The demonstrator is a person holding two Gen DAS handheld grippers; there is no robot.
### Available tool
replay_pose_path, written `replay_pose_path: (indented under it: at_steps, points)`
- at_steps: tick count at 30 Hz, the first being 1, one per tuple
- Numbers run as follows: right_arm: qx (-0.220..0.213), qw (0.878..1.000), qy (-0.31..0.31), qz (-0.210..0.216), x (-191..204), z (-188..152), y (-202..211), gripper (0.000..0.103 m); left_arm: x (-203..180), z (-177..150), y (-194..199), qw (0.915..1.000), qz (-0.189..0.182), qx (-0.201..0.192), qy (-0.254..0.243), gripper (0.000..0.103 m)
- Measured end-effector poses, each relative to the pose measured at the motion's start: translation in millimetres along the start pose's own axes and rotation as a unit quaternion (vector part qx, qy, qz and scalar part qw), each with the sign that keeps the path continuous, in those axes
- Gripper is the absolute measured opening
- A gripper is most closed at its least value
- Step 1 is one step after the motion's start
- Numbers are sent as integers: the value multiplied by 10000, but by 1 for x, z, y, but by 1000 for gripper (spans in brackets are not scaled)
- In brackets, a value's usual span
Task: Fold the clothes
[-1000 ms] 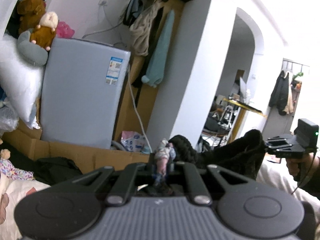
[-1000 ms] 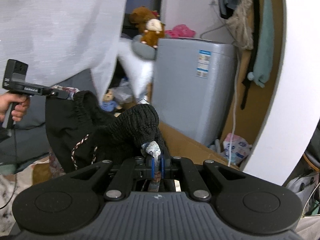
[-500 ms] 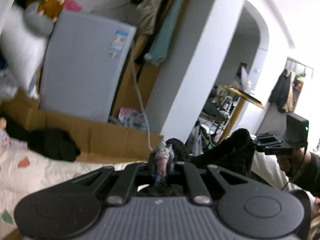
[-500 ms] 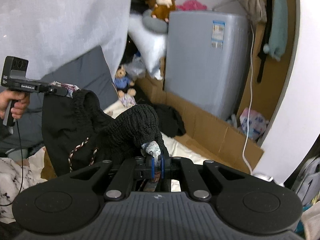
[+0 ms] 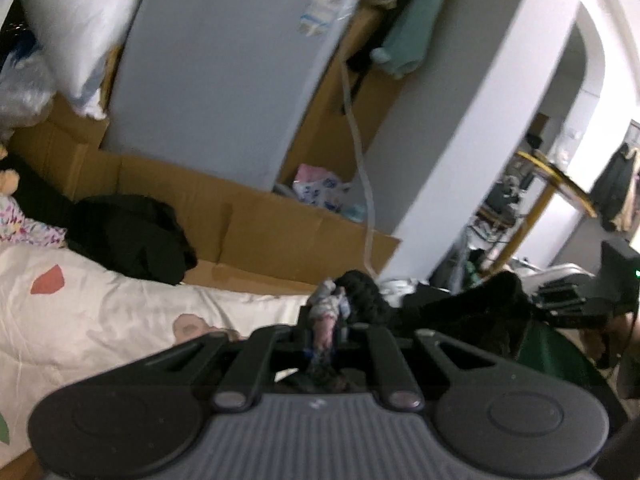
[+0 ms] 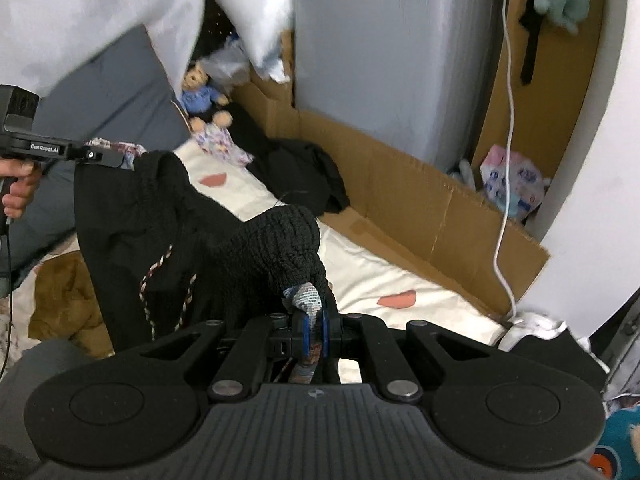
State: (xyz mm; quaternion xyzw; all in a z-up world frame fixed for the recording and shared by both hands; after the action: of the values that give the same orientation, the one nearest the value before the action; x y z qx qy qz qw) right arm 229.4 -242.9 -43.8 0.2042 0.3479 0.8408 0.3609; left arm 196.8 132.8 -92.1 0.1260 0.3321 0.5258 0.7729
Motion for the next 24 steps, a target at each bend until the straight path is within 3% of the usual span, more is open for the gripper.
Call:
replay_pose_path:
  at_steps: [18, 24]
  points:
    - [890, 9954, -348, 51, -99, -34, -217, 6, 120, -23, -194, 9945, 391, 836, 501, 8]
    - [1146, 9922, -487, -82, -132, -37, -276, 6, 144, -30, -235, 9928, 487, 908, 606, 8]
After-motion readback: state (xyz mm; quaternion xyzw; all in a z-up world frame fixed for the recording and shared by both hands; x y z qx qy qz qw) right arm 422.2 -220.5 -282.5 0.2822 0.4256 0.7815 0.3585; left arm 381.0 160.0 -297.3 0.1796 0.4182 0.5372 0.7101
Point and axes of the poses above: each gripper's, at about its wrist camera, not at the fingertips, and y roughly against the way its jaws point, x to its left, z to its top, the point moved 5 cm from there along -y, roughly the way its jaws point, and after that the axes turned 2 degrees about z, right-handed, at the moved point
